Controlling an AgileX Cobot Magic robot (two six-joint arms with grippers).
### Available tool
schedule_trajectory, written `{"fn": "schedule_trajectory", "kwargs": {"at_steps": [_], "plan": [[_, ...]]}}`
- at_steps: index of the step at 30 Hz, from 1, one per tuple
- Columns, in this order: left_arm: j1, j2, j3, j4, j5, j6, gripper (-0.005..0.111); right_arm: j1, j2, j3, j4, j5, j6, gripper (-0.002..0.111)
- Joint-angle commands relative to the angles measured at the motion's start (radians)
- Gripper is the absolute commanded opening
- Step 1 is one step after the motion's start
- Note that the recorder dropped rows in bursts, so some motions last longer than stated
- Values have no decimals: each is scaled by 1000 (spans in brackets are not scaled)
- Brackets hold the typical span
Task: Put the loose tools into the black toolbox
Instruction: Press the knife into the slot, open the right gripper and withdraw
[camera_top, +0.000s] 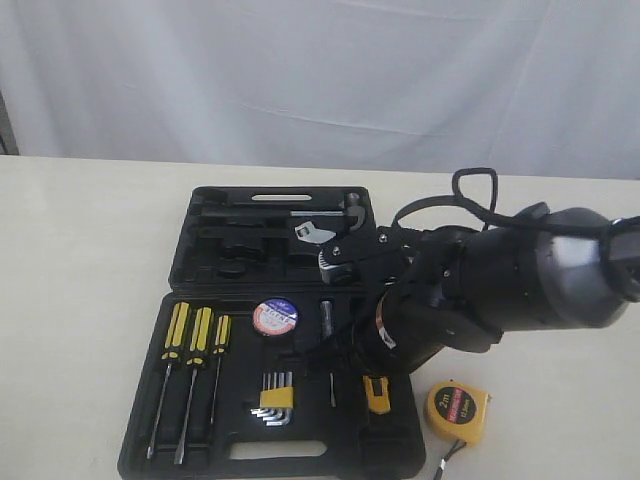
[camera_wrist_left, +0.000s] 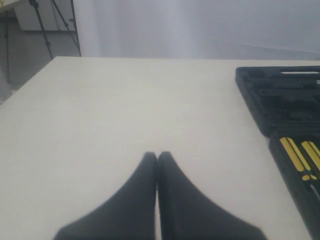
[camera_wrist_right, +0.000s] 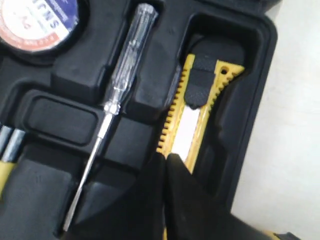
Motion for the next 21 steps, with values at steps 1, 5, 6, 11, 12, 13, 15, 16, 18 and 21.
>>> {"fn": "schedule_trajectory", "kwargs": {"at_steps": [1, 5, 6, 11, 12, 13, 15, 16, 18, 21], "plan": [[-5, -1, 3, -10, -10, -2, 0, -6, 30, 4, -7, 0, 1, 0], [-5, -1, 3, -10, -10, -2, 0, -6, 39, 4, -7, 0, 1, 0], [-5, -1, 3, -10, -10, -2, 0, -6, 39, 4, -7, 0, 1, 0], [-5, -1, 3, -10, -10, -2, 0, -6, 33, 4, -7, -4, 1, 0], [-5, -1, 3, -10, -10, -2, 0, -6, 26, 4, -7, -2, 1, 0], [-5, -1, 3, -10, -10, -2, 0, -6, 12, 4, -7, 2, 1, 0], [-5, -1, 3, -10, -10, -2, 0, -6, -20, 4, -7, 18, 0, 0], [-5, -1, 3, -10, -10, -2, 0, -6, -44, 4, -5, 29, -13, 0], [-5, -1, 3, -10, -10, -2, 0, -6, -94, 4, 8, 57, -48, 0], [-5, -1, 3, -10, -10, -2, 0, -6, -188, 4, 36, 126, -116, 0]]}}
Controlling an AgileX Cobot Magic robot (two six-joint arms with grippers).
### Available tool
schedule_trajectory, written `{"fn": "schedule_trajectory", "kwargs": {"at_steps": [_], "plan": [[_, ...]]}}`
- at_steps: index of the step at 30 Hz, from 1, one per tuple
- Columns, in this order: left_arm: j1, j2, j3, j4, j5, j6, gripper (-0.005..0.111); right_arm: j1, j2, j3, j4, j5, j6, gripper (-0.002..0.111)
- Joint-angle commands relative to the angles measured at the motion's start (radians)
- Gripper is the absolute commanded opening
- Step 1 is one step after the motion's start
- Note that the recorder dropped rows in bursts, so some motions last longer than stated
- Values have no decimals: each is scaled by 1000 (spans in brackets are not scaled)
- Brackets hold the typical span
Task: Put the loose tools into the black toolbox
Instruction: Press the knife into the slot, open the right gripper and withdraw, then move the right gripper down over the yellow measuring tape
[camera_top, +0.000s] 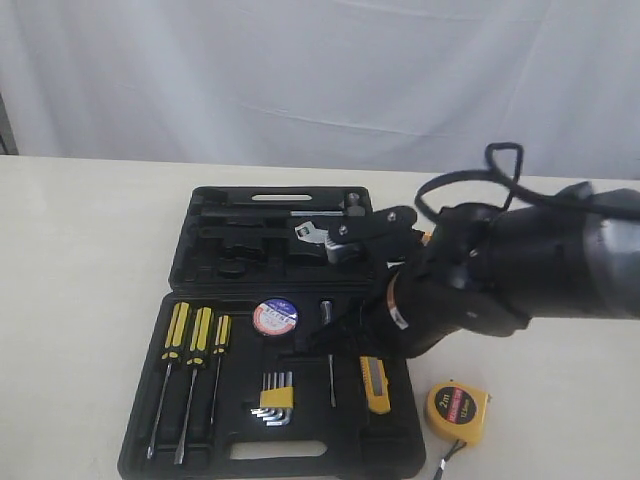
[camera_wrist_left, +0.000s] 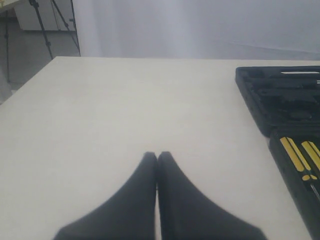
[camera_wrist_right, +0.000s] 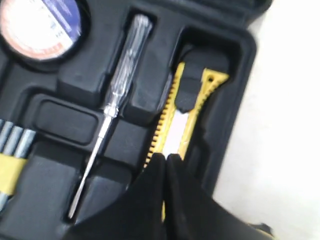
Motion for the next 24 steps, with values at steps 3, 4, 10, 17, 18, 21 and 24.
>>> {"fn": "schedule_trajectory", "kwargs": {"at_steps": [3, 4, 10, 17, 18, 21, 24], "plan": [[-5, -1, 3, -10, -10, -2, 0, -6, -217, 4, 69, 170, -142, 0], [-5, -1, 3, -10, -10, -2, 0, -6, -251, 4, 86, 201, -162, 0], [-5, -1, 3, -10, -10, -2, 0, -4, -436, 20, 164, 358, -242, 0], [-5, -1, 3, -10, -10, -2, 0, -4, -628, 151, 186, 450, -218, 0], [-5, -1, 3, -10, -10, -2, 0, -4, -653, 183, 186, 440, -203, 0], [-5, -1, 3, -10, -10, -2, 0, -4, -705, 268, 186, 387, -150, 0], [-5, -1, 3, -10, -10, -2, 0, -4, -731, 359, 186, 297, -73, 0]]}}
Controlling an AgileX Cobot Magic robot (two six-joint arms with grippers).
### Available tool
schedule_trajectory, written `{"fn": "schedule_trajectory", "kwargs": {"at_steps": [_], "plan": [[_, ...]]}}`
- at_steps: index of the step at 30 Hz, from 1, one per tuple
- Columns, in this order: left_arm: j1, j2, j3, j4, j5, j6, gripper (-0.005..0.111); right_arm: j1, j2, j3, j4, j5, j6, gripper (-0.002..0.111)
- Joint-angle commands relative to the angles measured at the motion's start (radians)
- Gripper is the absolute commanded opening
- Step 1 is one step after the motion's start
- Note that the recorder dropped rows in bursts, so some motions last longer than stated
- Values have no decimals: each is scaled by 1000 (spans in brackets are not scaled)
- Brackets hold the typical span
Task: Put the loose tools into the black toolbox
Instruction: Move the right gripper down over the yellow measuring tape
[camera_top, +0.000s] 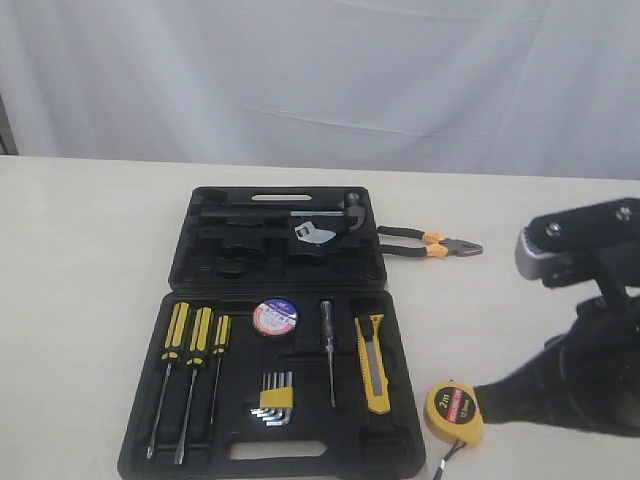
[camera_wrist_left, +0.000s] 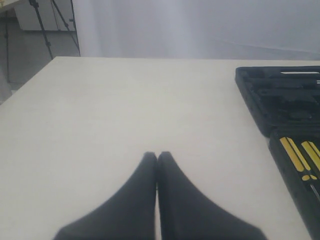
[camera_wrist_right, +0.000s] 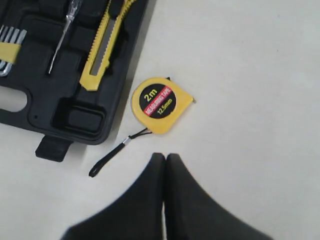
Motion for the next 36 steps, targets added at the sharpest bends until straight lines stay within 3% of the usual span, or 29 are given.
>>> {"fn": "schedule_trajectory", "kwargs": {"at_steps": [1, 8, 13, 19, 24, 28, 31, 36], "plan": [[-5, -1, 3, -10, -10, -2, 0, -4, -41, 119, 4, -138, 111, 0], [-5, -1, 3, -10, -10, -2, 0, -4, -39, 239, -5, -402, 171, 0], [-5, -1, 3, -10, -10, -2, 0, -4, -39, 241, -159, -443, 259, 0], [-5, -1, 3, -10, -10, -2, 0, -4, -13, 223, -477, -362, 552, 0], [-5, -1, 3, -10, -10, -2, 0, -4, 90, 170, -533, -345, 589, 0], [-5, -1, 3, -10, -10, -2, 0, -4, 183, 81, -427, -312, 651, 1], [-5, -1, 3, -10, -10, -2, 0, -4, 190, 7, -314, -187, 648, 1], [-5, -1, 3, -10, -10, -2, 0, -4, 192, -105, -135, -9, 522, 1]]}}
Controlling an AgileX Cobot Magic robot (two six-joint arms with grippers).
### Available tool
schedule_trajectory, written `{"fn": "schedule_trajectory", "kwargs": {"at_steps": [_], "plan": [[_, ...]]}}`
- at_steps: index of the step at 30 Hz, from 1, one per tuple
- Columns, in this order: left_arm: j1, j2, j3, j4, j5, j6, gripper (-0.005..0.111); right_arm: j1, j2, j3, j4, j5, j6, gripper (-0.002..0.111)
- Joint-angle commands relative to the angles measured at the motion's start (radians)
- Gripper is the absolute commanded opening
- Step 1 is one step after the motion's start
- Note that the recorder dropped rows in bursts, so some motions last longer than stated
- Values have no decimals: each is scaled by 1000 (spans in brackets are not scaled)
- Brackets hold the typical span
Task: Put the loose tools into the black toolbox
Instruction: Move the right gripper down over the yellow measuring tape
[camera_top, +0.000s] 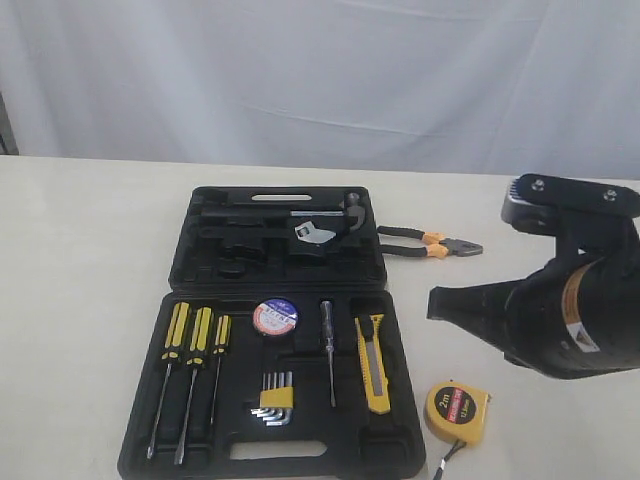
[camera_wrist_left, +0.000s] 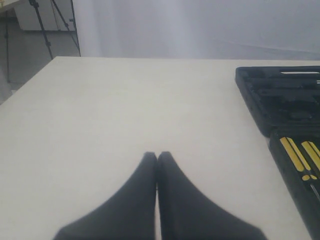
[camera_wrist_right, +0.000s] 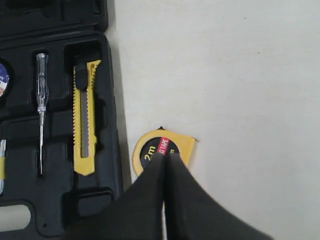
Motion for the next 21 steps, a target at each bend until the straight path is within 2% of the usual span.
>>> {"fn": "schedule_trajectory", "kwargs": {"at_steps": [1, 3, 6, 8, 12, 16, 21], "plan": [[-5, -1, 3, -10, -10, -2, 0, -4, 3, -59, 94, 96, -52, 5], [-5, -1, 3, -10, -10, -2, 0, -4, 3, -60, 125, 94, -52, 22], [-5, -1, 3, -10, -10, -2, 0, -4, 3, -60, 131, 67, -52, 58], [-5, -1, 3, -10, -10, -2, 0, -4, 3, -60, 141, 32, -52, 68], [-5, -1, 3, -10, -10, -2, 0, -4, 3, -60, 153, -21, -52, 78], [-5, -1, 3, -10, -10, -2, 0, -4, 5, -60, 157, 22, 29, 78], [-5, -1, 3, -10, -10, -2, 0, -4, 69, -60, 157, 111, 36, 78]]}}
